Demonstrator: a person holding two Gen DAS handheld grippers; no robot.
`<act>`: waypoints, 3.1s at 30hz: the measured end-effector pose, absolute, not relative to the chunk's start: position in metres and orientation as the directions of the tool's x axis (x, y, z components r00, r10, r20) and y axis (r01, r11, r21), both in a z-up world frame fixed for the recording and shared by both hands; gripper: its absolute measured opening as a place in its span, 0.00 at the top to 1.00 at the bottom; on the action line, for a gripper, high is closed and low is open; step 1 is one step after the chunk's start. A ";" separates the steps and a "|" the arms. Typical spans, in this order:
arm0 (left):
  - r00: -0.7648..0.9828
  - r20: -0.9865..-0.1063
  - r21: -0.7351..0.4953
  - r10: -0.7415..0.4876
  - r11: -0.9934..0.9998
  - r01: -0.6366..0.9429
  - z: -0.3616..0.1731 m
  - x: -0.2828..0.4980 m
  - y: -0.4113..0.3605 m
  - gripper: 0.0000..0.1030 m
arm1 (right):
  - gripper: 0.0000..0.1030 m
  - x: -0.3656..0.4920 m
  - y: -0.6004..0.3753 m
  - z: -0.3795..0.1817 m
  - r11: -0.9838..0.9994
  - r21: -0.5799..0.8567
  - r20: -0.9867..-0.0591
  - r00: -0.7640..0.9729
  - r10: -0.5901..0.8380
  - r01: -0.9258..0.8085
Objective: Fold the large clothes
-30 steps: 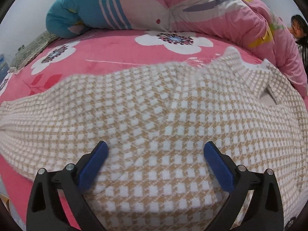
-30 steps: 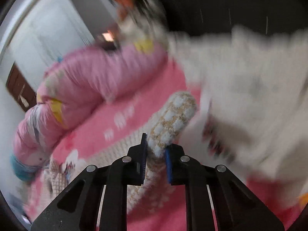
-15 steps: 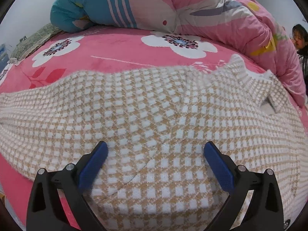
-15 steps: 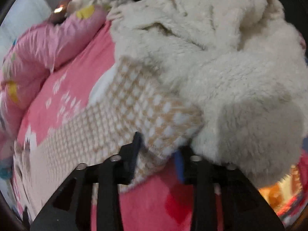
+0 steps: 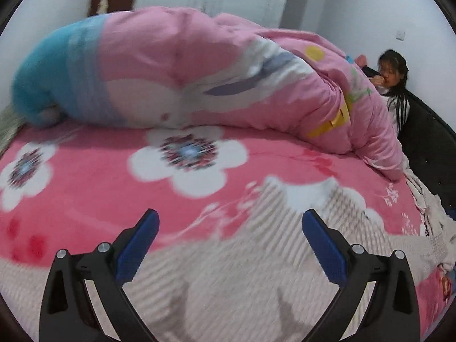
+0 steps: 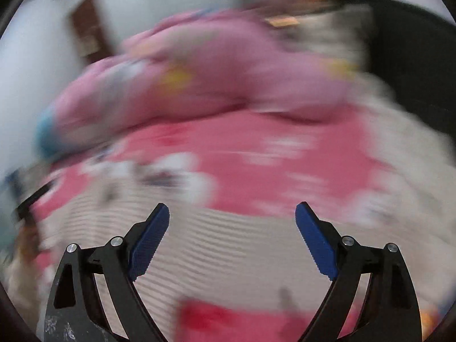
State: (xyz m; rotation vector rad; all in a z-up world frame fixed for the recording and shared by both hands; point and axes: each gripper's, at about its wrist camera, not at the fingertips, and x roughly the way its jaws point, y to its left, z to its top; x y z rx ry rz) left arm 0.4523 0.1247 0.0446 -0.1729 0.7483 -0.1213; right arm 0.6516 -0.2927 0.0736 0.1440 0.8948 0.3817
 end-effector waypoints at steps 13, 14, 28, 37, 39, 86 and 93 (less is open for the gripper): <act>0.556 -0.809 -0.180 -0.188 0.981 0.069 -0.038 0.592 0.053 0.90 | 0.93 0.821 -0.116 -0.047 0.823 0.511 -0.779 0.272 0.566 -0.248; 0.581 -0.790 -0.188 -0.196 0.979 0.074 -0.032 0.589 0.052 0.91 | 0.93 0.815 -0.121 -0.036 0.809 0.525 -0.752 0.302 0.586 -0.266; 0.662 -0.740 -0.206 -0.117 0.977 -0.057 -0.028 0.593 0.089 0.99 | 0.51 0.813 -0.130 -0.054 0.868 0.419 -0.757 0.426 0.496 -0.268; 0.612 -0.728 -0.219 -0.308 0.951 0.219 0.001 0.524 0.046 0.53 | 0.44 0.729 -0.132 0.009 0.858 0.227 -0.723 0.510 0.466 -0.461; 0.522 -0.827 -0.128 -0.210 0.974 0.188 -0.043 0.528 0.020 0.44 | 0.44 0.734 -0.102 -0.033 0.885 0.137 -0.824 0.445 0.352 -0.445; 0.554 -0.696 -0.186 0.457 0.630 -0.754 0.007 0.201 0.467 0.84 | 0.08 0.425 0.005 -0.048 0.823 -0.039 -0.843 0.460 0.277 -0.567; 0.796 -0.416 0.020 0.440 0.880 -0.475 0.123 0.221 0.309 0.85 | 0.08 0.427 -0.049 -0.029 0.868 0.131 -0.810 0.454 0.372 -0.479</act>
